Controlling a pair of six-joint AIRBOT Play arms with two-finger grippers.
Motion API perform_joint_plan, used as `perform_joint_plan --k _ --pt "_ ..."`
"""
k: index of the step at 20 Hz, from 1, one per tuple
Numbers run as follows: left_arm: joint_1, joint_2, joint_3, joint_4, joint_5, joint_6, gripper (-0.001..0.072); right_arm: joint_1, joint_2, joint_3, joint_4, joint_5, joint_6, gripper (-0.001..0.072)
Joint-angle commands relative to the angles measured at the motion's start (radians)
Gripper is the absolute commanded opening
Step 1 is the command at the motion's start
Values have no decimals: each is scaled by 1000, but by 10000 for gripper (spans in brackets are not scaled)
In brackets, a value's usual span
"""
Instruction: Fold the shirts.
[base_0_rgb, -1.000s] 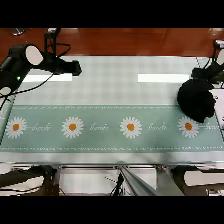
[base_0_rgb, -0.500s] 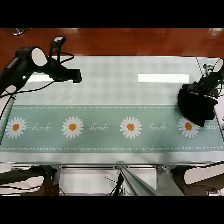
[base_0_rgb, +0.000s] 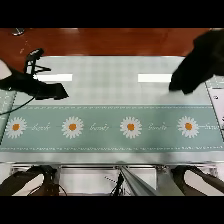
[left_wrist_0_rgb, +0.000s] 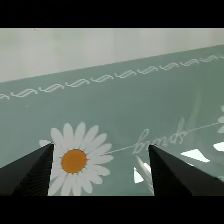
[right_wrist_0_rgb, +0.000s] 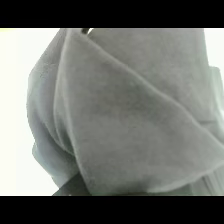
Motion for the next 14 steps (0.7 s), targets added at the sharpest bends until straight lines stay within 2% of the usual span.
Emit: perform_joint_plan --k 1,7,11,14 --pt "15 231 -169 -158 82 45 702 46 189 103 193 -42 -89 22" --pt "14 353 -192 -188 102 44 702 259 229 391 161 45 -87 22" --pt "-2 351 -228 -216 151 44 702 392 221 387 156 201 -76 22" --pt "-38 351 -282 -235 190 44 702 513 216 276 139 265 -48 22"
